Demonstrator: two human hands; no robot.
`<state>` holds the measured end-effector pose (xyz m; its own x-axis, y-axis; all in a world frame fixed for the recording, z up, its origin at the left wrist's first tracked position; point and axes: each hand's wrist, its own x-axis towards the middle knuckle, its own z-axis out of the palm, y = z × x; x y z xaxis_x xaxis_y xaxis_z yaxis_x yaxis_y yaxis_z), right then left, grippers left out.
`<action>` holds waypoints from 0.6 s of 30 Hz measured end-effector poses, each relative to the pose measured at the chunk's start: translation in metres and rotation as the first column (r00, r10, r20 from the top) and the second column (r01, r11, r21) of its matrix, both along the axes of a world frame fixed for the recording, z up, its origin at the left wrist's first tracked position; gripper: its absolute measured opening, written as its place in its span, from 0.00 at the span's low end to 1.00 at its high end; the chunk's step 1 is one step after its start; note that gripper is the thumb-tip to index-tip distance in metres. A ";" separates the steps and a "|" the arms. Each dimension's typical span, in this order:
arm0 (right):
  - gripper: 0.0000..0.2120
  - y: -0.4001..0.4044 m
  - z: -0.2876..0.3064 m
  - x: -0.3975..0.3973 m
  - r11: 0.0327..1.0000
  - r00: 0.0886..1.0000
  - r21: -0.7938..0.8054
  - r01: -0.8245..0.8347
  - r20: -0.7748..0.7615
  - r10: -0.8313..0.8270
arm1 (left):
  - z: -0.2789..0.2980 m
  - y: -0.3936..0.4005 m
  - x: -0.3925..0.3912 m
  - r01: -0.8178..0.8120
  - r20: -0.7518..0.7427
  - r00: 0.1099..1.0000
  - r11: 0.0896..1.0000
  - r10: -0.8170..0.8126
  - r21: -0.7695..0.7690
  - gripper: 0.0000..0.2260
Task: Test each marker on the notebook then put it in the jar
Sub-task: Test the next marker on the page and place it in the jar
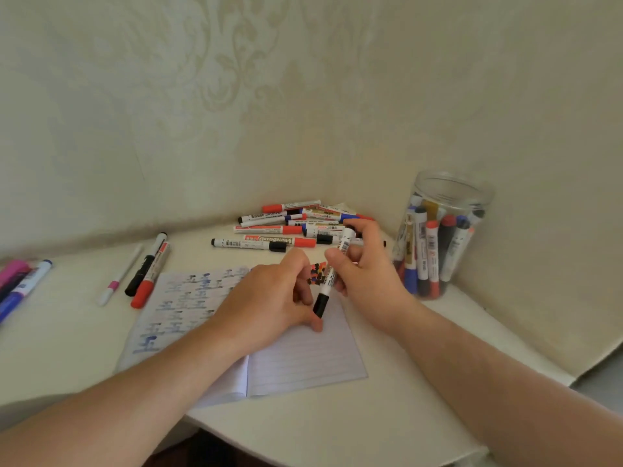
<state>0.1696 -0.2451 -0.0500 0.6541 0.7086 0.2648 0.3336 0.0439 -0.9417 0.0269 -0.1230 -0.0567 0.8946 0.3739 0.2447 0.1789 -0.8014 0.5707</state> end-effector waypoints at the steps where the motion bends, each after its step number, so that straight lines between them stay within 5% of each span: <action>1: 0.19 -0.005 0.008 -0.005 1.000 0.995 0.000 -0.015 0.097 0.015 | 0.002 0.000 0.001 -0.018 -0.018 1.000 1.000 0.018 -0.004 0.27; 5: 0.22 -0.035 0.069 -0.019 0.974 0.900 0.217 0.056 0.411 -0.144 | 0.003 0.002 0.003 -0.027 -0.065 0.997 0.999 0.030 0.038 0.22; 9: 0.20 -0.078 0.133 0.021 0.785 0.778 0.544 0.295 0.340 -0.528 | 0.000 0.003 0.003 0.001 -0.057 0.998 0.999 0.001 0.042 0.19; 12: 0.18 -0.095 0.145 0.058 0.786 0.684 0.386 0.484 0.393 -0.614 | -0.002 0.004 0.003 0.004 -0.049 0.999 0.999 -0.001 0.048 0.18; 18: 0.14 -0.096 0.125 0.079 0.848 0.697 -0.028 0.530 0.583 -0.417 | 0.000 0.003 0.004 0.001 -0.059 0.998 0.997 0.003 0.077 0.17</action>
